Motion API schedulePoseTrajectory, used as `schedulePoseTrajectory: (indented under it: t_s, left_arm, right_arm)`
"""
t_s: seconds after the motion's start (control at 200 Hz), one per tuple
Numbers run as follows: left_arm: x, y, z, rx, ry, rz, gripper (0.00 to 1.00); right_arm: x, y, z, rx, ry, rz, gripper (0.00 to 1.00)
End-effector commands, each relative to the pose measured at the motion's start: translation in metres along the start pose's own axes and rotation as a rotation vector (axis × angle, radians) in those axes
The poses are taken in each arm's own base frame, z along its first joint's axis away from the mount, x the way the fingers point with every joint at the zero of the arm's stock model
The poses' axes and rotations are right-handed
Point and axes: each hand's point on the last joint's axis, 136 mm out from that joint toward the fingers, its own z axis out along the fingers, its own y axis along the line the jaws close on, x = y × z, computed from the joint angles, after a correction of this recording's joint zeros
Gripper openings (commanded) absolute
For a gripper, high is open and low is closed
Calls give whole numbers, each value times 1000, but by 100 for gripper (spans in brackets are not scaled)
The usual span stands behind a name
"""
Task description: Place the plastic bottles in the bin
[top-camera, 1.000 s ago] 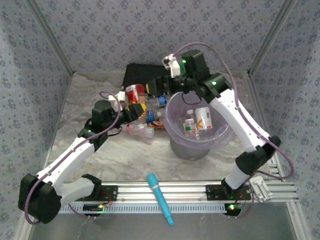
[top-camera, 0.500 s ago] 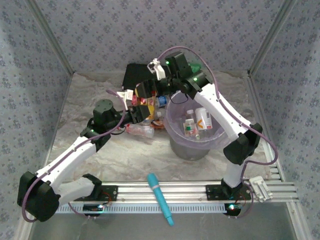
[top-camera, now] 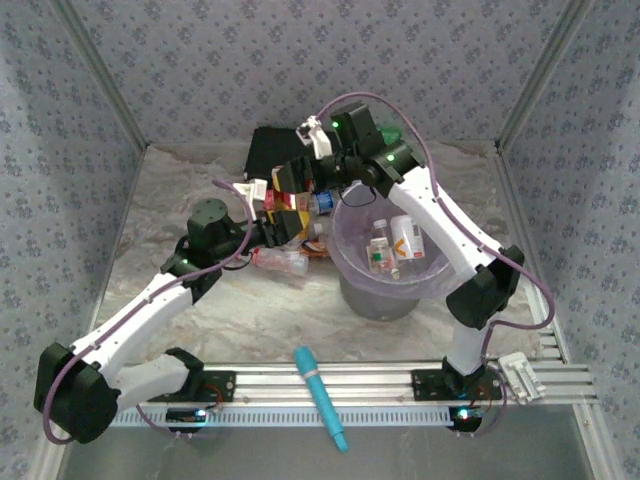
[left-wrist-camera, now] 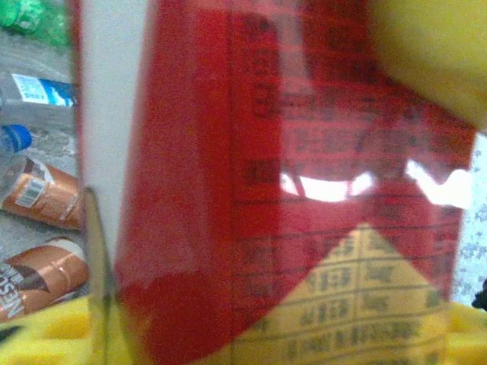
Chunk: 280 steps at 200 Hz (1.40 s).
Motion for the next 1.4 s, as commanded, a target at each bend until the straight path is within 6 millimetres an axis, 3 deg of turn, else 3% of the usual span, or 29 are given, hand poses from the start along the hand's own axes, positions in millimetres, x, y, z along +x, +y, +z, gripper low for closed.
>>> schedulePoseTrajectory:
  t_s: [0.0,0.155,0.34,0.625,0.71,0.84,0.949,1.134,1.394]
  left_arm:
    - [-9,-6,-10,-38,-28,29,92]
    - [-2,31,-30,-231,-77,-1,100]
    - [21,118,-78,-653,-148,-247,100]
    - [39,153,-81,-729,-191,-379,99]
    - [45,162,-79,-747,-197,-419,99]
    - [56,177,-75,-772,-200,-481,98]
    - [63,185,-72,-787,-191,-512,97]
    - [71,196,-67,-812,-186,-569,95]
    - [82,208,-55,-816,-162,-633,93]
  right_arm:
    - [-16,14,-12,-22,-33,-58,66]
    - [-41,21,-45,12,-97,-118,65]
    - [-66,23,-100,64,-208,-134,64]
    - [-64,7,-195,204,-341,-98,62]
    - [-54,-6,-217,270,-358,-76,62]
    - [-28,-42,-240,470,-329,-58,62]
    - [1,-68,-238,571,-262,-24,62]
    - [40,-88,-217,582,-163,26,61]
    - [93,-96,-153,476,20,87,60]
